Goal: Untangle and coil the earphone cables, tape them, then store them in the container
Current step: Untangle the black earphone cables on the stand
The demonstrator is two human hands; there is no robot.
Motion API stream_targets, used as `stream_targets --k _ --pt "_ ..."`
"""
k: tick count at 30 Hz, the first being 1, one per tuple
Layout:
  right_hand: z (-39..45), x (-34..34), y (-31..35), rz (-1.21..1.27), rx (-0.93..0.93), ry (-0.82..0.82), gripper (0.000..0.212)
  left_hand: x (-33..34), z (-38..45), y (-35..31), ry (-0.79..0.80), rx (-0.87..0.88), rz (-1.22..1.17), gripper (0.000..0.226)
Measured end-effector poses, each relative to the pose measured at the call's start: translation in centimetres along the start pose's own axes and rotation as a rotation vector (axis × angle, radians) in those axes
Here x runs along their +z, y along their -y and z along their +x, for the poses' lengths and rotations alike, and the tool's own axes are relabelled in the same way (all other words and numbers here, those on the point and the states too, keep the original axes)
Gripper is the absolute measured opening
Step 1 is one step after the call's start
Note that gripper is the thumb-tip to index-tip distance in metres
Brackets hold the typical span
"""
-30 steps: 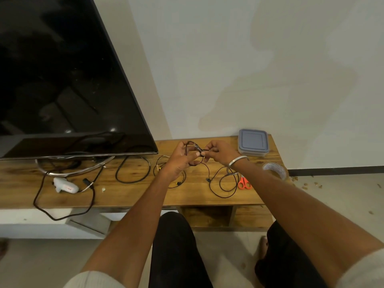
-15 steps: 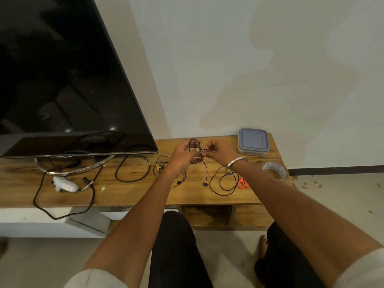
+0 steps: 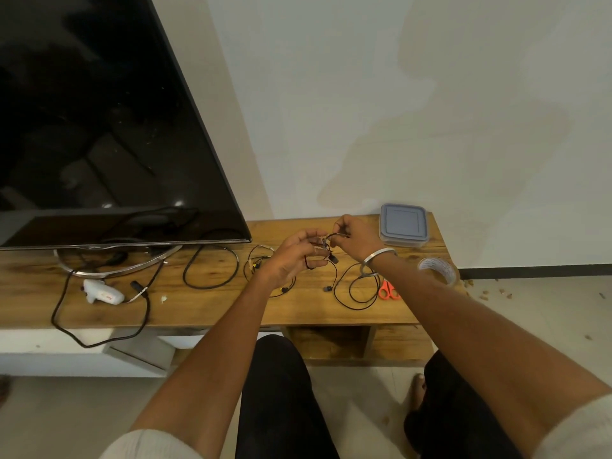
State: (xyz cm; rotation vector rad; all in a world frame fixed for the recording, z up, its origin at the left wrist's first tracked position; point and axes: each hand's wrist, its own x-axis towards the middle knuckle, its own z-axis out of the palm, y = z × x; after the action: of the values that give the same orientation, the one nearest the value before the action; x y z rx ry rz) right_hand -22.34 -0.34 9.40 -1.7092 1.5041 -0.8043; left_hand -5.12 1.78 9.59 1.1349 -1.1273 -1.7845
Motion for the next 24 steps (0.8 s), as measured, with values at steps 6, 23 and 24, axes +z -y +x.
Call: stream_targets --k 6,23,24 --pt "0.04 0.08 0.1 0.011 0.012 -0.028 0.013 -0.18 0.13 -0.03 -0.024 -0.078 -0.011 0.041" --pt "-0.2 0.08 0.15 0.079 0.008 0.057 0.019 0.43 0.65 0.95 -0.159 0.019 0.127 0.037" --pt "-0.21 0.15 0.17 0.111 0.019 0.055 0.019 0.45 0.56 0.96 -0.144 0.007 0.16 0.042"
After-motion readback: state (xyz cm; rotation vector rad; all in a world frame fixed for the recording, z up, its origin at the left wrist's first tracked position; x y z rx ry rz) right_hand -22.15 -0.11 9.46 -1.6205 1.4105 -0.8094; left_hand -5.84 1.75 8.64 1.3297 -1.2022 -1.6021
